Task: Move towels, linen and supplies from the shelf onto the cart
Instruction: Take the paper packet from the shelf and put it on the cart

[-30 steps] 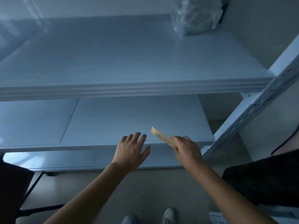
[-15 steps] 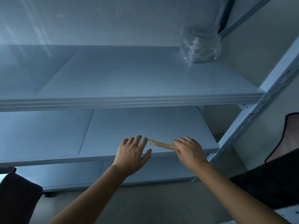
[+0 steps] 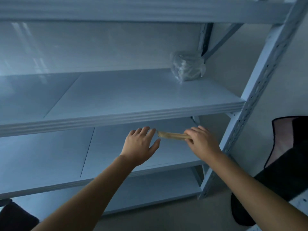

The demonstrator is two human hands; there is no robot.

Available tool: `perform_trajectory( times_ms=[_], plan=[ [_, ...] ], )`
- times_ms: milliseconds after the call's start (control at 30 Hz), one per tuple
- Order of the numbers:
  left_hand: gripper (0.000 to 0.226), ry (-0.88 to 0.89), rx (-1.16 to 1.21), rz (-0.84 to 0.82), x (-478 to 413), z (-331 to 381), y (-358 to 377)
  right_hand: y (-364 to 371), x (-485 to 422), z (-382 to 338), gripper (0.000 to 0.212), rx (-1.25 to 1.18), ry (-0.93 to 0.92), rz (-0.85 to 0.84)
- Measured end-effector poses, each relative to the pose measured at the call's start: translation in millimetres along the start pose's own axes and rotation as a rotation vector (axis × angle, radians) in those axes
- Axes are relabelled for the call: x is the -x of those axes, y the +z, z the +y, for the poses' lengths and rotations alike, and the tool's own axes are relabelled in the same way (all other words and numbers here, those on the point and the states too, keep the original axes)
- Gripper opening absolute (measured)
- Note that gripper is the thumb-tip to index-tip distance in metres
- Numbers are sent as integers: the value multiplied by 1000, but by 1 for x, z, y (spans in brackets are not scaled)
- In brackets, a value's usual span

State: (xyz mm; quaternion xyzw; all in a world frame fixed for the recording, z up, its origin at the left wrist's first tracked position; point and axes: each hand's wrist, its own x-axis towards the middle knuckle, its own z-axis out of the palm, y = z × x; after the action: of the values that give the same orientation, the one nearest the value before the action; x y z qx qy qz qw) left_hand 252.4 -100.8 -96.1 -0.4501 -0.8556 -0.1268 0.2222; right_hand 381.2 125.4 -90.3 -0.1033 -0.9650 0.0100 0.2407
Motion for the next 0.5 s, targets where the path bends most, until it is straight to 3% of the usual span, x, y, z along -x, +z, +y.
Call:
perform_trajectory(
  times_ms=[267, 500],
  plan=[
    [51, 13, -75, 49, -42, 22, -33, -47, -22, 27, 13, 15, -26, 94],
    [52, -220, -241, 61, 28, -30, -83, -24, -77, -49, 19, -101, -248, 76]
  ],
)
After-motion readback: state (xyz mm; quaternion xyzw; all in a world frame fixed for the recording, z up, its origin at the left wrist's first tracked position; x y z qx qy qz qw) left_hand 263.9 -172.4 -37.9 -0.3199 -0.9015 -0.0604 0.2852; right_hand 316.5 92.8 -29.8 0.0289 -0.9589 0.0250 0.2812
